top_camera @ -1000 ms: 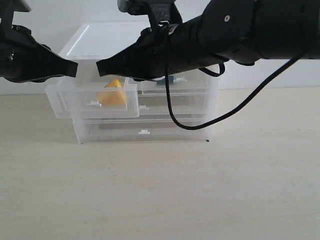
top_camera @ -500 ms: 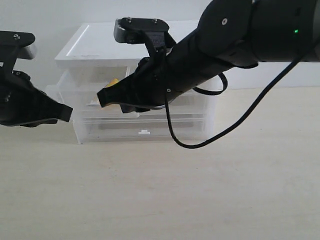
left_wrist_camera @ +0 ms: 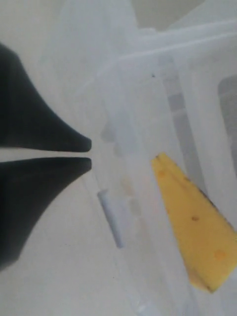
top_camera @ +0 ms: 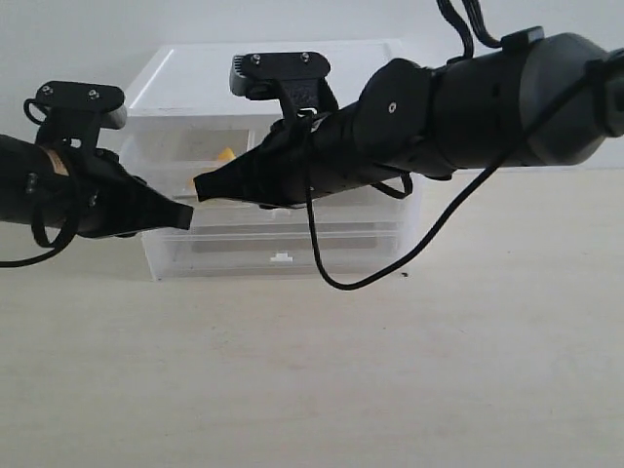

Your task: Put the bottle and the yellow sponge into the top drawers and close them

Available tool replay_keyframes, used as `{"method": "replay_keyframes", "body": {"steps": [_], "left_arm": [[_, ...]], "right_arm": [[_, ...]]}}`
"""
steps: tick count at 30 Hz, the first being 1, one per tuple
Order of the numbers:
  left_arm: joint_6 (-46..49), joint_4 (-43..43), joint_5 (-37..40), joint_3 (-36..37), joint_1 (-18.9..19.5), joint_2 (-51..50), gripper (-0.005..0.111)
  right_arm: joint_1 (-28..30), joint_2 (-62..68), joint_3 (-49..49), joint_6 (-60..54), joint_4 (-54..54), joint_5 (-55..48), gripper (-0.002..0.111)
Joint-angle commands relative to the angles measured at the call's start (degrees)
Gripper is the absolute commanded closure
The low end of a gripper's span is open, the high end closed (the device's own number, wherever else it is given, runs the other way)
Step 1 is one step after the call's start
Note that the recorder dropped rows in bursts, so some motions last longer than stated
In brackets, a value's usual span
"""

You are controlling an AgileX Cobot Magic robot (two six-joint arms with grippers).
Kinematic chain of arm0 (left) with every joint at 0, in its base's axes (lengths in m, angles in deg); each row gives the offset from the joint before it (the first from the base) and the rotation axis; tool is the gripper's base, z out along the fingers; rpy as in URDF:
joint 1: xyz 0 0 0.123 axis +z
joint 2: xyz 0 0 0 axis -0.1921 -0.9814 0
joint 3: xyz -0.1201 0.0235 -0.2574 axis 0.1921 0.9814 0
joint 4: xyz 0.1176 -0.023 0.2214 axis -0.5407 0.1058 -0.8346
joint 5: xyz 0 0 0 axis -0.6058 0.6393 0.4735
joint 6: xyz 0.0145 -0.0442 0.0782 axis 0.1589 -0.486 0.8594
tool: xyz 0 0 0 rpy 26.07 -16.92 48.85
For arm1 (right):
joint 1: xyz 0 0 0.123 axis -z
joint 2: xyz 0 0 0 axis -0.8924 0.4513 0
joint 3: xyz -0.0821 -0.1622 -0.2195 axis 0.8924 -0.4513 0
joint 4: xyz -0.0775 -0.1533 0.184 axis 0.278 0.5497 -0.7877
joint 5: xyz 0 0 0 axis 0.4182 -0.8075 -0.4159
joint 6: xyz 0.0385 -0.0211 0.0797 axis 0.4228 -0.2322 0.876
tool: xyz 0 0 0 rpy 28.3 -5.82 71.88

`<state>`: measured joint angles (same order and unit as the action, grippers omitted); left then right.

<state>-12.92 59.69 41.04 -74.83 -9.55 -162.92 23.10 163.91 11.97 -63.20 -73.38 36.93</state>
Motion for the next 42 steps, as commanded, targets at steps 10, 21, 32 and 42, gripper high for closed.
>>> {"method": "replay_keyframes", "body": {"steps": [10,21,32,42], "left_arm": [[2.7,0.2,-4.1,-8.8,0.0,-4.7,0.103],[2.9,0.2,-8.9,-13.0,3.6,-7.6,0.103],[2.9,0.4,-6.6,-16.0,4.4,-7.4,0.103],[2.0,0.7,2.9,-15.8,4.4,-4.1,0.103]], "right_arm": [[0.2,2.3,-0.2,-2.4,0.1,14.1,0.108],[0.2,2.3,-0.2,-2.3,0.1,15.2,0.108],[0.2,2.3,-0.2,-2.2,0.1,12.0,0.108],[0.2,2.1,-0.2,-2.4,0.1,9.3,0.108]]}}
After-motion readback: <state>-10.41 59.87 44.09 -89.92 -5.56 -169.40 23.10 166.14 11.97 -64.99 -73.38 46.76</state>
